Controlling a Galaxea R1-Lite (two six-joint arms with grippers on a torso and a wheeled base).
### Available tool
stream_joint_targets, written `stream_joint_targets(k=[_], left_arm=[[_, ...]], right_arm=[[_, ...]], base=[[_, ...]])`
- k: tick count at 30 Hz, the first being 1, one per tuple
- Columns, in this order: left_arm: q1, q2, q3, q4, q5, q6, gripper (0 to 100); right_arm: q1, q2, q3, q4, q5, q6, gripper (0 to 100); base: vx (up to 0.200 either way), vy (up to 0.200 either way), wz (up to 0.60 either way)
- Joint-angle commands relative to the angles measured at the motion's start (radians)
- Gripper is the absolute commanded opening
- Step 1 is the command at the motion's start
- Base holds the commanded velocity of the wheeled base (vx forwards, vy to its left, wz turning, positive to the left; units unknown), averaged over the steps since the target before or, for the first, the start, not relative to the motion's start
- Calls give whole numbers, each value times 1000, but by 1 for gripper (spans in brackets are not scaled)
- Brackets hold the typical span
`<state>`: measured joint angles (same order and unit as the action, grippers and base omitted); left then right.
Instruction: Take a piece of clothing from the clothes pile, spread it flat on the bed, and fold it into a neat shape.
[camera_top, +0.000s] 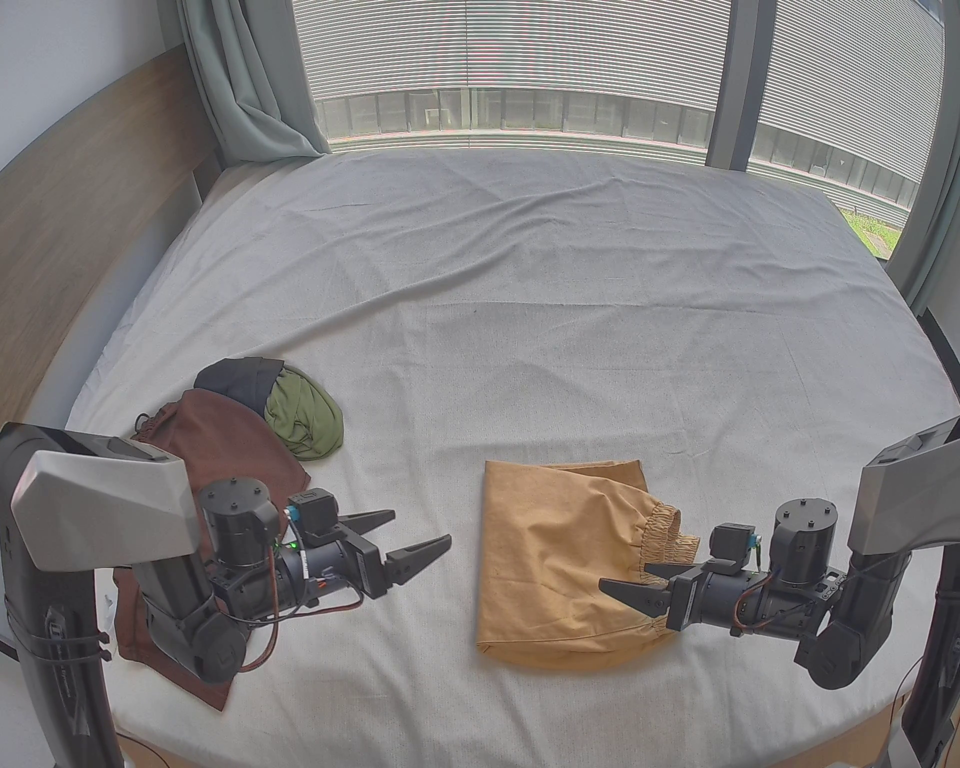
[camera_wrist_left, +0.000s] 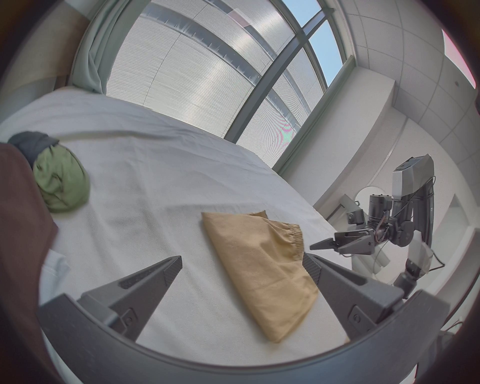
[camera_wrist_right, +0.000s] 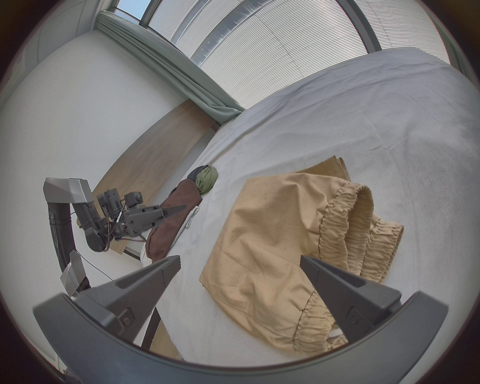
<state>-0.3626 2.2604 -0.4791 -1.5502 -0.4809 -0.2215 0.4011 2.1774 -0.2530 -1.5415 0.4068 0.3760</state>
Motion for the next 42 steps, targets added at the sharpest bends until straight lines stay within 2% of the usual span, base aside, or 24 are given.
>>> stream_joint_targets(k=[1,5,9,21,29,36,42], left_arm=[[71,-32,25,-2,-8,45,100],[117,-42,65,-4,-51,54,100],[129,-38,88,-4,-84,57,100],[143,-64,109,-4,-93,76,100],[143,-68,109,-4,-102,76,100],[143,-67,109,-4,-102,77,100],[143,-68,111,-4,-102,77,100]], right_arm=[[2,15,23,0,1,-2,100],[10,12,61,0,4,-5,100],[22,16,87,1,6,-12,100],[27,117,115,0,6,-40,100],[19,166,115,-3,6,-97,100],[9,107,106,-2,6,-97,100],[-45,45,93,0,4,-101,100]], base=[[0,0,0],[0,0,0],[0,0,0],[0,0,0],[0,0,0],[0,0,0],[0,0,0]])
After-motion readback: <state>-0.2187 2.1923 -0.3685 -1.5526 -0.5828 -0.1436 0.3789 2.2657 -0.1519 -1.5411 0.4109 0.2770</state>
